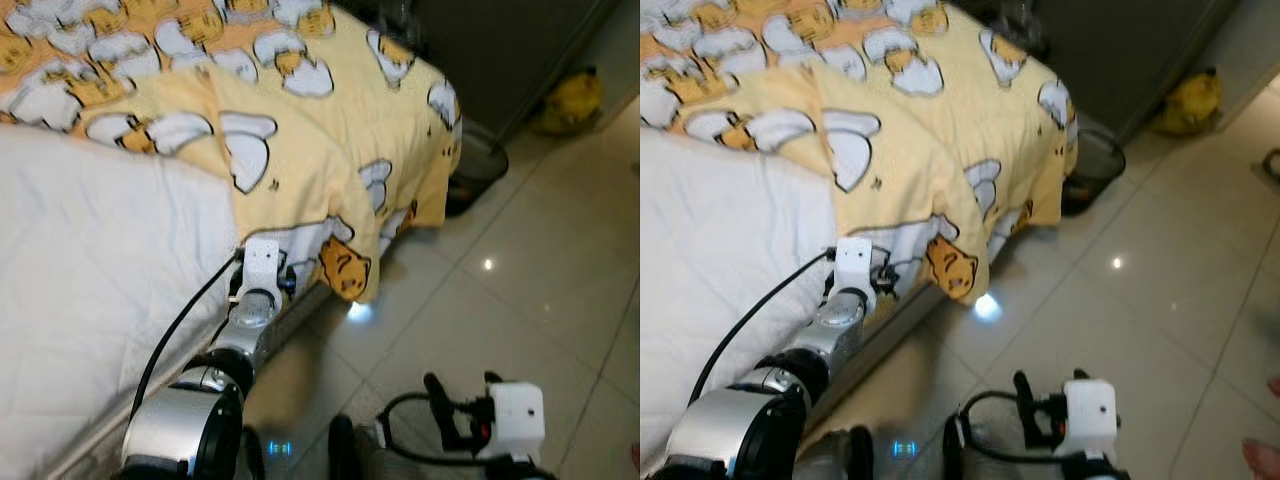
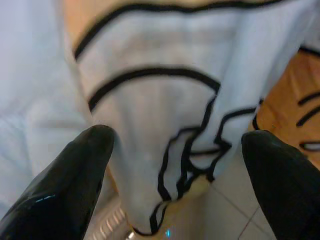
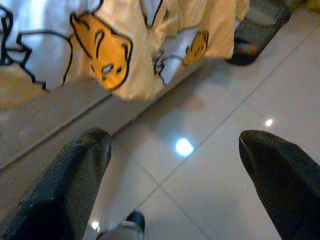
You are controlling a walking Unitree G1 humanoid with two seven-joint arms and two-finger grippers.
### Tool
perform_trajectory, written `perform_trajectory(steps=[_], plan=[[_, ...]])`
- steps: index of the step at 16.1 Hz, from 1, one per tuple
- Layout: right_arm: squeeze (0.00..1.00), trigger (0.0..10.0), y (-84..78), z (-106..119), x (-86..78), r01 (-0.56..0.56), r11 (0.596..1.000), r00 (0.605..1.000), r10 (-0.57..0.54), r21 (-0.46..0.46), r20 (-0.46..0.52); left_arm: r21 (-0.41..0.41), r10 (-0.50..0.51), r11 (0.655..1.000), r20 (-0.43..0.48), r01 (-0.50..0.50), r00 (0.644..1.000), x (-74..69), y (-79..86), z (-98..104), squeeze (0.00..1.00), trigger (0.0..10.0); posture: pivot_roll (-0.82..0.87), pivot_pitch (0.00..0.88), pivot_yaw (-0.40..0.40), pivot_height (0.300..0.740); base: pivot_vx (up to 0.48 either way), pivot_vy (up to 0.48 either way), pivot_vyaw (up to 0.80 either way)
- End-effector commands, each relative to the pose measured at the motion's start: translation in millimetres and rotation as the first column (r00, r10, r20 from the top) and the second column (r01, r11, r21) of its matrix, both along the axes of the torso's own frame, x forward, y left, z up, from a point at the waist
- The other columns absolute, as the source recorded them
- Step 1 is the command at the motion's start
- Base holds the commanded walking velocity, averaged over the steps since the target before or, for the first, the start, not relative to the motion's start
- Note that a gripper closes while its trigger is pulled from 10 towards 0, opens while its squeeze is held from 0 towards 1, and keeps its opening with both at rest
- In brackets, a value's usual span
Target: Clean up the room
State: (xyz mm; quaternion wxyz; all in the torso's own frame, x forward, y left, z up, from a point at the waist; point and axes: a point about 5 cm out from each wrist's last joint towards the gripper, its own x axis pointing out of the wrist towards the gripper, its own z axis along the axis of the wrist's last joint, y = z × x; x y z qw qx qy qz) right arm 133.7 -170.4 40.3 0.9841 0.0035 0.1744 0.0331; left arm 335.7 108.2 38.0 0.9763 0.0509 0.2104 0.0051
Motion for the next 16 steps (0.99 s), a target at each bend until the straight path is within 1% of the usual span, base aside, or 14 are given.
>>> perform_trajectory(steps=[1, 2, 5, 7, 8, 10, 11, 12, 13, 16], plan=[[0.0, 10.0, -3.1, 1.2, -4.6, 0.004, 1.0, 1.0, -0.005, -0.013, -0.02, 0.034, -0.005, 0.999, -0.038, 0.007, 0.999, -8.1, -3.4, -10.0, 0.0, 10.0, -0.24, 0.305, -0.089, 0.736, 0.0, 0.0, 0.0], [0.0, 10.0, -3.0, 2.5, -4.9, 0.002, 1.0, 1.0, -0.003, -0.014, -0.021, 0.031, 0.013, 0.999, -0.044, -0.012, 0.999, -9.0, -2.1, -11.2, 0.0, 10.0, -0.24, 0.309, -0.09, 0.736, 0.0, 0.0, 0.0], [0.0, 10.0, -7.2, 5.7, -5.9, 0.014, 1.0, 0.999, -0.015, -0.025, -0.028, -0.021, 0.065, 0.998, -0.071, -0.066, 0.995, -10.8, -1.7, -13.8, 0.0, 10.0, -0.25, 0.314, -0.091, 0.736, 0.0, 0.0, 0.0], [0.0, 10.0, -7.1, 5.6, -10.6, 0.016, 1.0, 0.999, -0.017, -0.027, -0.045, -0.061, 0.136, 0.988, -0.087, -0.142, 0.987, -11.1, 5.0, -14.9, 0.0, 10.0, -0.25, 0.319, -0.092, 0.736, 0.0, 0.0, 0.0], [0.0, 10.0, -7.3, 5.4, -11.4, 0.017, 0.999, 0.999, -0.018, -0.027, -0.049, -0.091, 0.137, 0.985, -0.085, -0.145, 0.987, -9.4, 4.0, -12.9, 0.0, 10.0, -0.25, 0.322, -0.092, 0.736, 0.0, 0.0, 0.0], [0.0, 10.0, -7.1, 5.2, -11.7, 0.02, 0.999, 0.998, -0.022, -0.027, -0.053, -0.113, 0.1, 0.988, -0.081, -0.109, 0.992, -7.8, -1.6, -10.9, 0.0, 10.0, -0.26, 0.322, -0.09, 0.736, 0.0, 0.0, 0.0], [0.0, 10.0, -6.6, 5.3, -11.6, 0.021, 0.999, 0.998, -0.023, -0.026, -0.055, -0.129, 0.048, 0.99, -0.091, -0.059, 0.995, -8.2, -8.7, -11.2, 0.0, 10.0, -0.26, 0.322, -0.09, 0.736, 0.0, 0.0, 0.0], [0.0, 10.0, -6.7, 5.0, -11.6, 0.022, 0.999, 0.998, -0.024, -0.028, -0.058, -0.141, -0.023, 0.99, -0.119, 0.006, 0.993, -11.6, -18.5, -14.5, 0.0, 0.0, -0.26, 0.321, -0.089, 0.736, 0.0, 0.0, 0.0], [0.0, 10.0, -7.2, 5.7, -10.9, 0.021, 0.999, 0.998, -0.023, -0.031, -0.059, -0.149, -0.066, 0.988, -0.156, 0.043, 0.986, -16.1, -26.5, -19.0, 0.0, 0.0, -0.27, 0.318, -0.092, 0.736, 0.0, 0.0, 0.0], [0.0, 10.0, -12.3, 11.4, -8.0, 0.034, 0.998, 0.999, -0.035, -0.045, -0.039, -0.152, -0.054, 0.988, -0.159, 0.029, 0.986, -15.9, -28.5, -18.4, 0.0, 0.0, -0.29, 0.315, -0.092, 0.736, 0.0, 0.0, 0.0]])
